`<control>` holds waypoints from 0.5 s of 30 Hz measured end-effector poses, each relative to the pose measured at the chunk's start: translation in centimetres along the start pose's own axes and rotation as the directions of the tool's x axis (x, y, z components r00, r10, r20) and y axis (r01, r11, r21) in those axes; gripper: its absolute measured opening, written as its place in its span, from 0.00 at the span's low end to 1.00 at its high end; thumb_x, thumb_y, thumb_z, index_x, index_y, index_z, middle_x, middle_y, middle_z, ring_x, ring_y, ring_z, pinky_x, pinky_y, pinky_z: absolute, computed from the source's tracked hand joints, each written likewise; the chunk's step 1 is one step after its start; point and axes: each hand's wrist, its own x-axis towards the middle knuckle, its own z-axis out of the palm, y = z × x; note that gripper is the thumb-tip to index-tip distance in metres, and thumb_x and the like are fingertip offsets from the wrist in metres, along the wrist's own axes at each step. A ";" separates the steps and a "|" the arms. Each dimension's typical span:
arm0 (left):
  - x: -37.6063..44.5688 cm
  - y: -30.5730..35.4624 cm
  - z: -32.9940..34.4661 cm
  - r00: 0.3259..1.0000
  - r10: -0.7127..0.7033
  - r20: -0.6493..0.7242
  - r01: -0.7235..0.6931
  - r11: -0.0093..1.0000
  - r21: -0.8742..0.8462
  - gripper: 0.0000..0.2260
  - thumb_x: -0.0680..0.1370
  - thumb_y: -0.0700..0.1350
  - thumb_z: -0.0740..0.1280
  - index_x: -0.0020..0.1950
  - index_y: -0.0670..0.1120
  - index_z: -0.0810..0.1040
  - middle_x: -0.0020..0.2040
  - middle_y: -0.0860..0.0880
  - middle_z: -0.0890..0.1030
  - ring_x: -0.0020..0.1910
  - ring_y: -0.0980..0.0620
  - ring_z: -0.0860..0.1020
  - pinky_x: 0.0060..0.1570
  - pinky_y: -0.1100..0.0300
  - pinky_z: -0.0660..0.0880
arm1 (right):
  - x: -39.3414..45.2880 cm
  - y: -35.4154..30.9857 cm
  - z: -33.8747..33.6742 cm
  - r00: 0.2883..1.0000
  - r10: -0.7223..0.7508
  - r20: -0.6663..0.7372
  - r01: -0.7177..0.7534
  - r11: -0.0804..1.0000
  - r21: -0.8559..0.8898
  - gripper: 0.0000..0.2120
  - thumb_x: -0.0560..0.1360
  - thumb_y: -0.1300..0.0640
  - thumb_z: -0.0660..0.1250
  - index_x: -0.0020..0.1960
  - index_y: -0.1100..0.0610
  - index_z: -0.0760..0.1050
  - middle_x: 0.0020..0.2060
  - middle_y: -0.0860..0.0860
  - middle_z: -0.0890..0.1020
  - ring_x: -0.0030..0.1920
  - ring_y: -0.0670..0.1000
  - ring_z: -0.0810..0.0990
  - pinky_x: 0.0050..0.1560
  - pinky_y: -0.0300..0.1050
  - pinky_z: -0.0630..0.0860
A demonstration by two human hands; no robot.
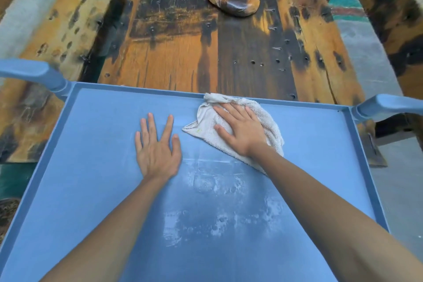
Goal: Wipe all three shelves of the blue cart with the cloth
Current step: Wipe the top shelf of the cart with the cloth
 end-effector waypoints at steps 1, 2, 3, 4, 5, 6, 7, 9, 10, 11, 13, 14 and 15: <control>0.0 0.1 -0.1 1.000 -0.003 0.006 0.003 1.000 -0.001 0.25 0.83 0.57 0.49 0.81 0.62 0.50 0.83 0.47 0.45 0.82 0.48 0.43 0.78 0.48 0.43 | -0.4 0.8 -0.2 1.000 0.013 -0.005 -0.013 1.000 0.003 0.28 0.83 0.34 0.48 0.82 0.37 0.53 0.81 0.41 0.61 0.81 0.50 0.57 0.81 0.52 0.45; 0.0 0.2 -0.2 1.000 -0.006 0.003 0.006 1.000 0.001 0.24 0.83 0.57 0.49 0.81 0.63 0.51 0.83 0.47 0.45 0.82 0.48 0.43 0.78 0.48 0.43 | -0.7 1.6 -0.4 1.000 0.027 -0.008 -0.027 1.000 0.004 0.28 0.83 0.34 0.48 0.81 0.37 0.54 0.81 0.41 0.61 0.81 0.50 0.57 0.81 0.52 0.45; 0.0 0.3 -0.2 1.000 -0.008 -0.001 0.008 1.000 0.004 0.24 0.83 0.58 0.49 0.80 0.64 0.51 0.83 0.47 0.45 0.82 0.48 0.43 0.79 0.48 0.43 | -1.2 2.5 -0.7 0.999 0.039 -0.009 -0.039 0.999 0.003 0.28 0.83 0.34 0.48 0.81 0.37 0.54 0.81 0.41 0.61 0.81 0.49 0.57 0.81 0.52 0.45; 0.0 0.3 -0.3 1.000 -0.009 -0.003 0.009 1.000 0.009 0.24 0.83 0.58 0.49 0.80 0.64 0.52 0.83 0.47 0.46 0.82 0.48 0.43 0.79 0.48 0.44 | -1.6 3.4 -0.9 0.999 0.051 -0.010 -0.051 0.999 0.005 0.28 0.83 0.34 0.48 0.81 0.37 0.54 0.81 0.41 0.61 0.81 0.49 0.56 0.81 0.51 0.45; 0.1 0.4 -0.3 1.000 -0.011 -0.006 0.011 1.000 0.012 0.24 0.83 0.58 0.48 0.80 0.64 0.52 0.83 0.47 0.46 0.82 0.48 0.44 0.79 0.48 0.44 | -2.1 4.4 -1.0 0.998 0.065 -0.014 -0.064 0.998 0.007 0.27 0.83 0.34 0.49 0.81 0.36 0.55 0.81 0.40 0.61 0.81 0.49 0.56 0.81 0.51 0.44; 0.1 0.4 -0.3 1.000 -0.012 -0.008 0.012 1.000 0.013 0.25 0.82 0.59 0.47 0.80 0.64 0.52 0.83 0.47 0.46 0.82 0.48 0.44 0.79 0.48 0.44 | -2.6 5.4 -1.3 0.996 0.083 -0.018 -0.083 0.997 0.009 0.27 0.83 0.34 0.49 0.81 0.36 0.55 0.81 0.40 0.61 0.81 0.48 0.56 0.81 0.50 0.44; 0.1 0.5 -0.4 1.000 -0.014 -0.007 0.014 1.000 0.012 0.25 0.82 0.59 0.47 0.80 0.64 0.53 0.83 0.47 0.47 0.82 0.48 0.44 0.79 0.48 0.44 | -3.2 6.4 -1.6 0.994 0.104 -0.026 -0.104 0.995 0.009 0.27 0.83 0.34 0.49 0.81 0.36 0.55 0.80 0.39 0.61 0.81 0.48 0.56 0.81 0.50 0.44; 0.0 0.7 -0.5 1.000 -0.022 -0.007 0.022 1.000 0.014 0.26 0.81 0.60 0.46 0.80 0.64 0.53 0.83 0.47 0.47 0.82 0.48 0.45 0.79 0.48 0.44 | -4.4 8.7 -2.1 0.988 0.145 -0.043 -0.145 0.989 0.004 0.26 0.83 0.34 0.50 0.80 0.36 0.56 0.80 0.39 0.61 0.81 0.48 0.56 0.81 0.50 0.44; 0.0 0.7 -0.5 1.000 -0.023 -0.008 0.023 1.000 0.018 0.26 0.81 0.60 0.46 0.80 0.64 0.53 0.83 0.47 0.47 0.82 0.48 0.45 0.79 0.48 0.44 | -5.1 9.9 -2.4 0.984 0.172 -0.048 -0.172 0.985 0.002 0.26 0.83 0.34 0.50 0.80 0.36 0.56 0.80 0.39 0.61 0.81 0.47 0.55 0.81 0.50 0.44; 0.0 0.8 -0.5 1.000 -0.023 -0.010 0.023 0.999 0.021 0.26 0.81 0.60 0.46 0.80 0.64 0.53 0.83 0.47 0.48 0.82 0.48 0.45 0.79 0.48 0.45 | -5.8 11.0 -2.7 0.978 0.201 -0.051 -0.202 0.979 0.000 0.27 0.83 0.34 0.50 0.80 0.36 0.56 0.80 0.40 0.61 0.82 0.47 0.55 0.81 0.50 0.44; 0.0 0.8 -0.4 1.000 -0.022 -0.014 0.022 0.999 0.025 0.25 0.81 0.60 0.46 0.80 0.64 0.54 0.83 0.47 0.49 0.82 0.47 0.46 0.78 0.48 0.46 | -7.2 13.1 -3.4 0.963 0.265 -0.051 -0.265 0.964 0.004 0.27 0.83 0.34 0.50 0.81 0.36 0.55 0.81 0.41 0.59 0.82 0.47 0.53 0.81 0.51 0.44; 0.0 0.7 -0.4 1.000 -0.024 -0.018 0.024 0.999 0.029 0.25 0.81 0.60 0.46 0.80 0.64 0.55 0.83 0.47 0.49 0.82 0.46 0.47 0.78 0.47 0.46 | -7.9 14.1 -3.7 0.952 0.300 -0.053 -0.300 0.954 0.007 0.27 0.83 0.34 0.49 0.81 0.36 0.55 0.81 0.41 0.58 0.82 0.47 0.52 0.81 0.51 0.44; 0.0 0.7 -0.3 0.999 -0.025 -0.020 0.026 0.999 0.031 0.25 0.81 0.60 0.46 0.80 0.64 0.55 0.83 0.47 0.49 0.81 0.46 0.47 0.78 0.47 0.47 | -8.7 15.2 -4.1 0.938 0.342 -0.060 -0.342 0.940 0.012 0.27 0.83 0.34 0.49 0.81 0.36 0.54 0.82 0.42 0.58 0.82 0.48 0.52 0.81 0.52 0.44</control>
